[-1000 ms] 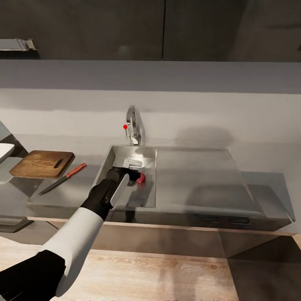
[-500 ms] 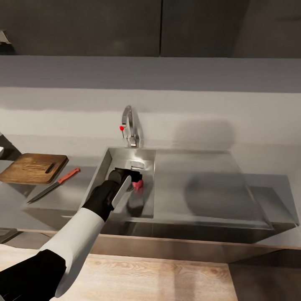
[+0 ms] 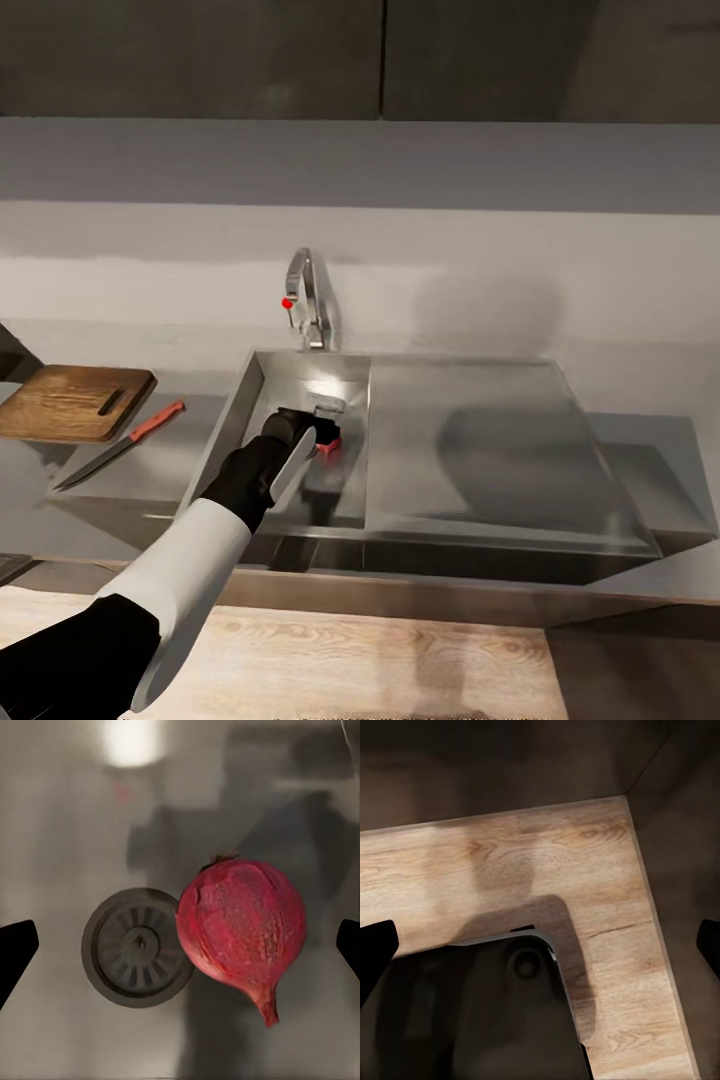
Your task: In the kitchen, take the Vidalia onion out of the sink, dice it on the chopping board with the paring knife, put the diced onion into the bowl on the countertop, then place both the paring knife and the chopping board into the sink.
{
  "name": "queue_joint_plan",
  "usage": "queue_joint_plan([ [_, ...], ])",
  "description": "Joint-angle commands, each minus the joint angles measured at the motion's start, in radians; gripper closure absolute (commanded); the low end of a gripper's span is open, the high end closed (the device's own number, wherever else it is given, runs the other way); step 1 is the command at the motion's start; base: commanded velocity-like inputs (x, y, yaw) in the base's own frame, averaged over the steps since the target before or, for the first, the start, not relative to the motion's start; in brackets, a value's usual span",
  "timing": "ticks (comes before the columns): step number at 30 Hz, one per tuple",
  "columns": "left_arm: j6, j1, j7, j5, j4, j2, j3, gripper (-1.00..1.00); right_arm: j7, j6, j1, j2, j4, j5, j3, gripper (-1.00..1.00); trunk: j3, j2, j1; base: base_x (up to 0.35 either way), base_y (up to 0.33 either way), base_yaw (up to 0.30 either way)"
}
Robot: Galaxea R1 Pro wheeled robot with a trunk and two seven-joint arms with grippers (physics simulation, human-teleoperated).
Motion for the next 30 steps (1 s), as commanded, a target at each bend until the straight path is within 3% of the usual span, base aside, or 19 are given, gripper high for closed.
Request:
queue_joint_plan([
  [1,0.002,-0.001,0.009,0.01,0.001,0.0,-0.004,-1.0,-0.006,0.0,0.0,0.001,-0.002,0.01,-0.003,-1.0,-0.003,-0.002,0.001,0.012,-0.006,0.0],
  [5,-0.035,-0.001,0.008,0.01,0.008,-0.001,-0.01,-1.0,-0.006,0.0,0.0,0.001,-0.001,0.01,-0.003,-1.0,-0.01,-0.002,0.001,0.005,-0.002,0.0],
  [8,-0.054,-0.001,0.009,0.01,0.026,-0.001,-0.051,-1.0,-0.006,0.0,0.0,0.001,-0.001,0.01,-0.003,-1.0,-0.014,-0.002,0.001,0.038,0.0,0.0],
  [12,-0.058,-0.001,0.009,0.011,0.043,-0.001,-0.072,-1.0,-0.006,0.0,0.0,0.001,-0.001,0.01,-0.003,-1.0,-0.021,-0.002,0.001,0.024,0.0,0.0],
  [30,-0.059,-0.001,0.009,0.011,0.043,-0.003,-0.079,-1.0,-0.004,0.008,0.0,0.001,0.019,0.013,-0.003,-1.0,-0.027,-0.002,0.001,0.001,0.0,0.0],
])
